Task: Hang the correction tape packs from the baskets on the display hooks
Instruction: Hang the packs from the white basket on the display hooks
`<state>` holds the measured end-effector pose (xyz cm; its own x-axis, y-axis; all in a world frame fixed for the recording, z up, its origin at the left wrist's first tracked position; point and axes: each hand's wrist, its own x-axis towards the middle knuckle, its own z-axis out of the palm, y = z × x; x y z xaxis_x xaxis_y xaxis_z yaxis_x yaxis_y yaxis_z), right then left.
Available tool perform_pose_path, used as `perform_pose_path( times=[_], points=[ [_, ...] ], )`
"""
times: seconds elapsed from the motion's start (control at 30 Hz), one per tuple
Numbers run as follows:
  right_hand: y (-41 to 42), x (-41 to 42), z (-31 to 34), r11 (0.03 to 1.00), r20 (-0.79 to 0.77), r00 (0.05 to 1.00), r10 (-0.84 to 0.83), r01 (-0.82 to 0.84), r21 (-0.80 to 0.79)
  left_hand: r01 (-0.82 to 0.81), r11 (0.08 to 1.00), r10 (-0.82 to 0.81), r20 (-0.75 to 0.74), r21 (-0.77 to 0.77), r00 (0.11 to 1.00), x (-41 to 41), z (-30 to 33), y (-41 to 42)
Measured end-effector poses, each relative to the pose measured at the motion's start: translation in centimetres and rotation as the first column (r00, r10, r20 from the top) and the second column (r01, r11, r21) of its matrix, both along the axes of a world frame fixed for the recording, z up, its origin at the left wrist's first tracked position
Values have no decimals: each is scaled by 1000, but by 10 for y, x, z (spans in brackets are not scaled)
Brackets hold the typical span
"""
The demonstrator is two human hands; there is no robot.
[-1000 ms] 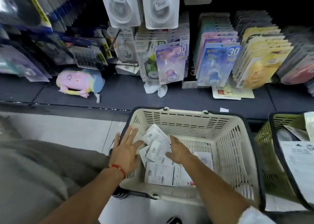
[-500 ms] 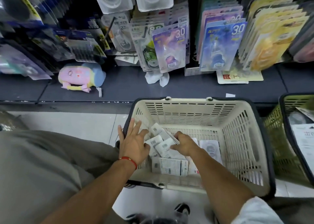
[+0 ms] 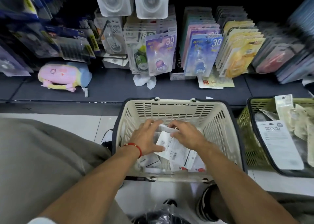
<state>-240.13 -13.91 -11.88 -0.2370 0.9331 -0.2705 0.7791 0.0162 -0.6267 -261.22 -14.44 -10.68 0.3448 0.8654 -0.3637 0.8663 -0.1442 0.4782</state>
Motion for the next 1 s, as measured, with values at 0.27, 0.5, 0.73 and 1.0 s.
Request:
perform_pose_path(
  times=[0.27,0.5,0.73,1.0],
  points=[
    [-6,3,40,975,-182,961,-210,192,-111,-153,978,188,277,-140,942,-4,-7,-3],
    [-5,18,47,914,-382,832,-403,341,-221,-181,972,229,415,-150,881,-3,0,5],
    [-11,27,64,777,55,775,-629,627,52,-485,870,470,432,-82,770,-8,8,9],
    [-19,-25,52,548,-397,390,-831,445,-708,-500,826,396,364,261,843,21,20,-8]
  ],
)
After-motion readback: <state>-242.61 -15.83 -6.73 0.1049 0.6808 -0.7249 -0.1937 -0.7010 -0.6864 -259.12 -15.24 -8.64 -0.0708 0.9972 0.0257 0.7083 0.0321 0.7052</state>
